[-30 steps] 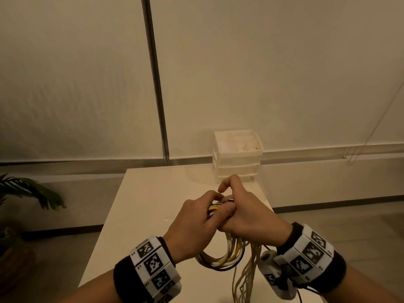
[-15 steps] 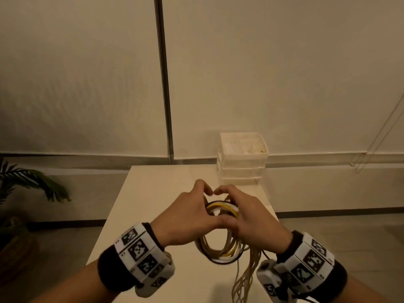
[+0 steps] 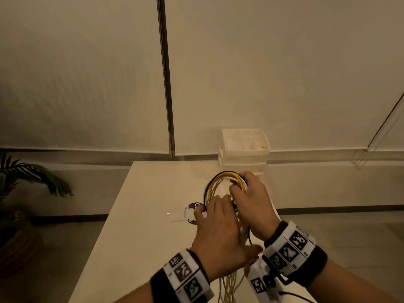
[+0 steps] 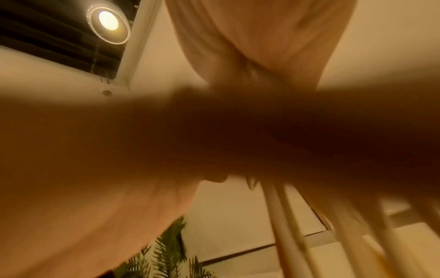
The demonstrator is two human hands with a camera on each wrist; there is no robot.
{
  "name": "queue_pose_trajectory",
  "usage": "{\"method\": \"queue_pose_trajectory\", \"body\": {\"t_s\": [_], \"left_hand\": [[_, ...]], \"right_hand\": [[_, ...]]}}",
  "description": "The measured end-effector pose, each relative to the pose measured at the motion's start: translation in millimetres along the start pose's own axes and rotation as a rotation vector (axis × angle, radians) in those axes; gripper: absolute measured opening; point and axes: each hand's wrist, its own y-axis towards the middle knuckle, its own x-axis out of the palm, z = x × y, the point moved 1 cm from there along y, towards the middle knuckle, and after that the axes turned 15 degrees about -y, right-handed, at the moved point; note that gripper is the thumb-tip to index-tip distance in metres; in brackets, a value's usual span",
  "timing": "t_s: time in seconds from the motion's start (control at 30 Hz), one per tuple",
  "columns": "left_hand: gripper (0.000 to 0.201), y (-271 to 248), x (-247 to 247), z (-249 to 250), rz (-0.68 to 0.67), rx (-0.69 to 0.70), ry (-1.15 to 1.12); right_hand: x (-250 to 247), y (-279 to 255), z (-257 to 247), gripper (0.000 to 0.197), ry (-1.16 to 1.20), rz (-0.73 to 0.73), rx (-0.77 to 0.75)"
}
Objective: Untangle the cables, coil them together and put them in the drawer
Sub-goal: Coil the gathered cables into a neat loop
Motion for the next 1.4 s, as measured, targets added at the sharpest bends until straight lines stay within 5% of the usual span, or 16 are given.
{"method": "queue_pose_trajectory", "body": {"t_s": [0.37,0.47,0.57,0.63,0.73,0.77,0.87,1.0,1.2,1.3,1.4], "left_hand": [[0.062,21,11,-1,0.061,0.083,-0.025],[0.052,19,3,-3,0.006,0.119,-0.072],[0.042,20,-12,-17,-0.173,0.014,-0.368],[0.044,19,-23,-22,-0.323,-0.015,-0.441],[0.051,22,-34,-18,-0.470,0.015,-0.396],[0.047,25,-37,-13,-0.484,0.038,-0.373],[0.024,34,-48,-6,-0.478,-0.005,-0.465],[0.064,40,-63,-9,-0.462,-0.104,-0.473],[0.076,35,-76,-11,-0.369,-0.086,-0.484],[0.068,36,-83,-8,-0.388,-0.082,-0.463],[0.044,34,-84,-4,-0.423,-0.083,-0.479]], "right_hand": [[-2,-18,-11,0.015,0.312,0.038,0.203],[-12,-23,-5,0.025,0.368,-0.105,0.284],[-39,-28,10,0.049,0.438,-0.233,0.314],[-63,-34,17,0.076,0.098,-0.180,0.129],[-66,-49,0,0.090,-0.769,-0.214,-0.587],[-56,-51,-8,0.090,-0.992,-0.272,-0.707],[-32,-41,-27,0.071,-1.168,-0.274,-0.669],[-29,-21,-25,0.074,-0.920,-0.389,-0.582],[-35,-14,-35,0.091,-0.681,-0.563,-0.553],[-31,-12,-41,0.107,-0.680,-0.553,-0.570],[-30,-6,-46,0.103,-0.724,-0.561,-0.572]]}}
